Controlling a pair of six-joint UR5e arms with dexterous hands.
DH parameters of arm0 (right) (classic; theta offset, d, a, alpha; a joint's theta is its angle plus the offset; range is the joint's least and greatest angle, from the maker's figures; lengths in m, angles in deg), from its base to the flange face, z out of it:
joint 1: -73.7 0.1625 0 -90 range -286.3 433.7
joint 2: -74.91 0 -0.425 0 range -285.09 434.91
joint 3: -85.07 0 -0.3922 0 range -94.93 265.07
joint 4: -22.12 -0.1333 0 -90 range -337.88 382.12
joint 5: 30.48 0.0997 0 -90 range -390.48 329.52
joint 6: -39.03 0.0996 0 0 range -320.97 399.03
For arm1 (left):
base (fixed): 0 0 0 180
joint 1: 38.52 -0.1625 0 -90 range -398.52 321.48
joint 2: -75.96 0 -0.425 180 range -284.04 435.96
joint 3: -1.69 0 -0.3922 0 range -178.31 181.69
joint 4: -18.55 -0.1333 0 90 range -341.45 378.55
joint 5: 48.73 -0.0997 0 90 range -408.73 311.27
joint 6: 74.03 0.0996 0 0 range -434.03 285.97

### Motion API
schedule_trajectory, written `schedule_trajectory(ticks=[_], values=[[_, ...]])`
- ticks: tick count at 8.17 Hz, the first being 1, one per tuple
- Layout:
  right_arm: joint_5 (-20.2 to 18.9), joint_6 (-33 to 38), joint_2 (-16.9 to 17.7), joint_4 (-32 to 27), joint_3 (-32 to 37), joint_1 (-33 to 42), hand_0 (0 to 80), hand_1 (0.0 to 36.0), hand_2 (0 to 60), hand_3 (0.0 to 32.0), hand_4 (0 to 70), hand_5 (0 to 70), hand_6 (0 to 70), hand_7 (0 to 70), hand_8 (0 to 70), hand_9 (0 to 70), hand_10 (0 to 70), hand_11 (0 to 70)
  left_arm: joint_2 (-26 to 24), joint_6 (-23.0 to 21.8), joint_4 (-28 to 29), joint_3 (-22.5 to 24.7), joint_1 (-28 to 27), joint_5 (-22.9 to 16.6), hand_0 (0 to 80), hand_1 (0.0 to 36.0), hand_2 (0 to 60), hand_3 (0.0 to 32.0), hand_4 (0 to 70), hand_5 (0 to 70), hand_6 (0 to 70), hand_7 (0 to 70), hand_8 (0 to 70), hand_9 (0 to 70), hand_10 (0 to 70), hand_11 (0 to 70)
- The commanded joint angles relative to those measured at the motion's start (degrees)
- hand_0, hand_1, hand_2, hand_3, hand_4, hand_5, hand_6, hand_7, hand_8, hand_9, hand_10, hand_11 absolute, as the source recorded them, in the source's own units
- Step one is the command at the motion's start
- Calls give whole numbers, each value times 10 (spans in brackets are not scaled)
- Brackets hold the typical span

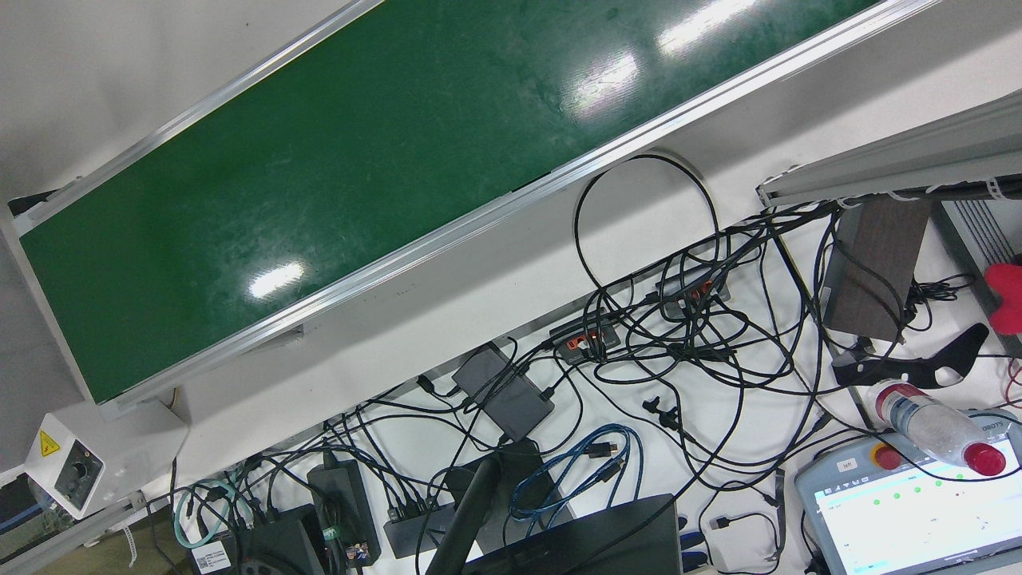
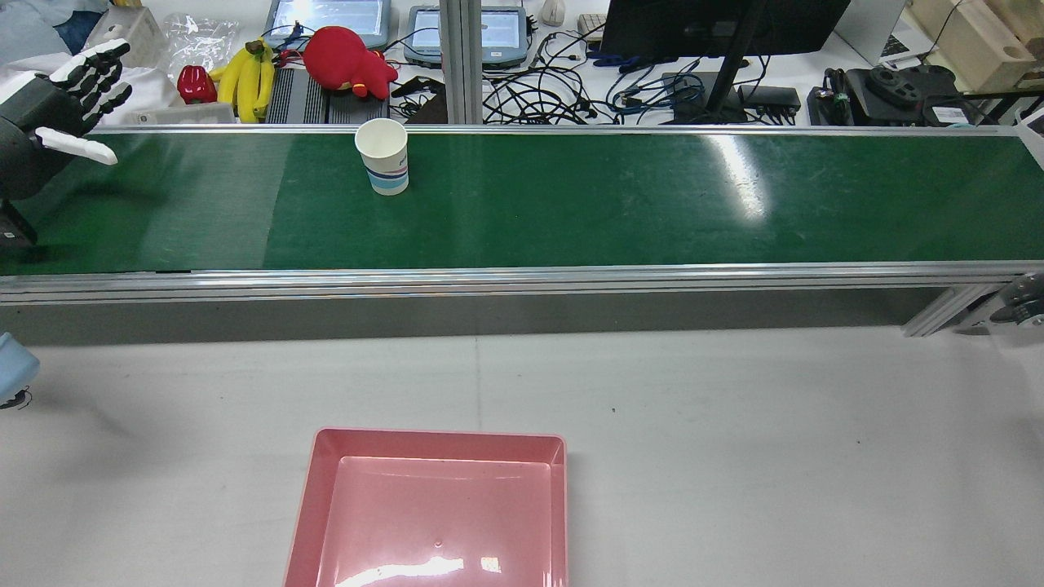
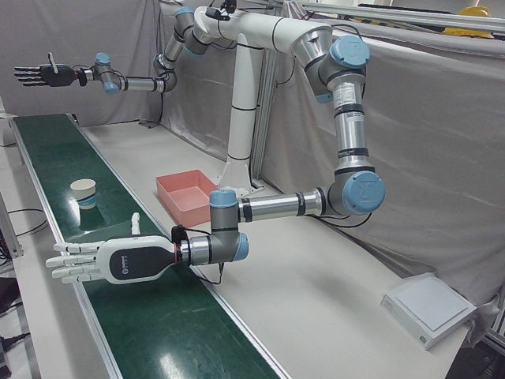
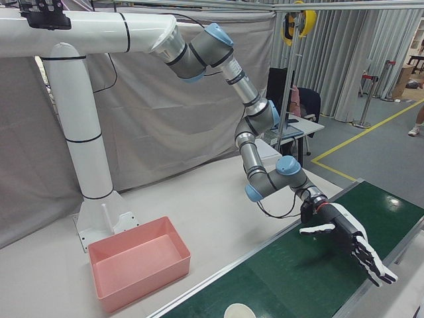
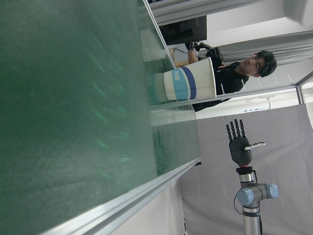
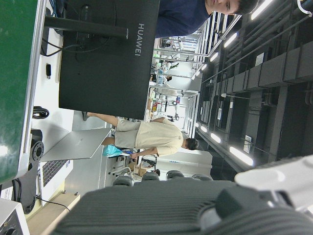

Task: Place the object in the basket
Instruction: 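Raise the left hand beside the conveyor, fingers open, awaiting the cup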

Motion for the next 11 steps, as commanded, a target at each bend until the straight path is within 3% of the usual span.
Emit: schedule_trajectory(ticks=[1,4,6,9,11], values=[[0,0,0,0,0,0,0,0,0,0,0,0,0,0,0,0,0,0,1,11,-4,-1,-2,1,582,97,0,0,41,156,6,0,0,0,31,66],[0,0,0,0,0,0,0,0,0,0,0,0,0,0,0,0,0,0,0,18,-11,-1,-11,1,596,115,0,0,13,137,3,0,0,0,31,68],[0,0,0,0,0,0,0,0,0,0,0,0,0,0,0,0,0,0,-2,14,-11,1,-9,1,670,178,0,0,0,124,4,0,0,0,32,76],[0,0,0,0,0,0,0,0,0,0,0,0,0,0,0,0,0,0,-1,12,-11,4,-7,0,645,142,0,0,0,124,2,0,0,0,30,71],[0,0,0,0,0,0,0,0,0,0,0,0,0,0,0,0,0,0,-2,10,-11,6,-5,0,702,152,0,0,0,121,2,0,0,0,30,73]])
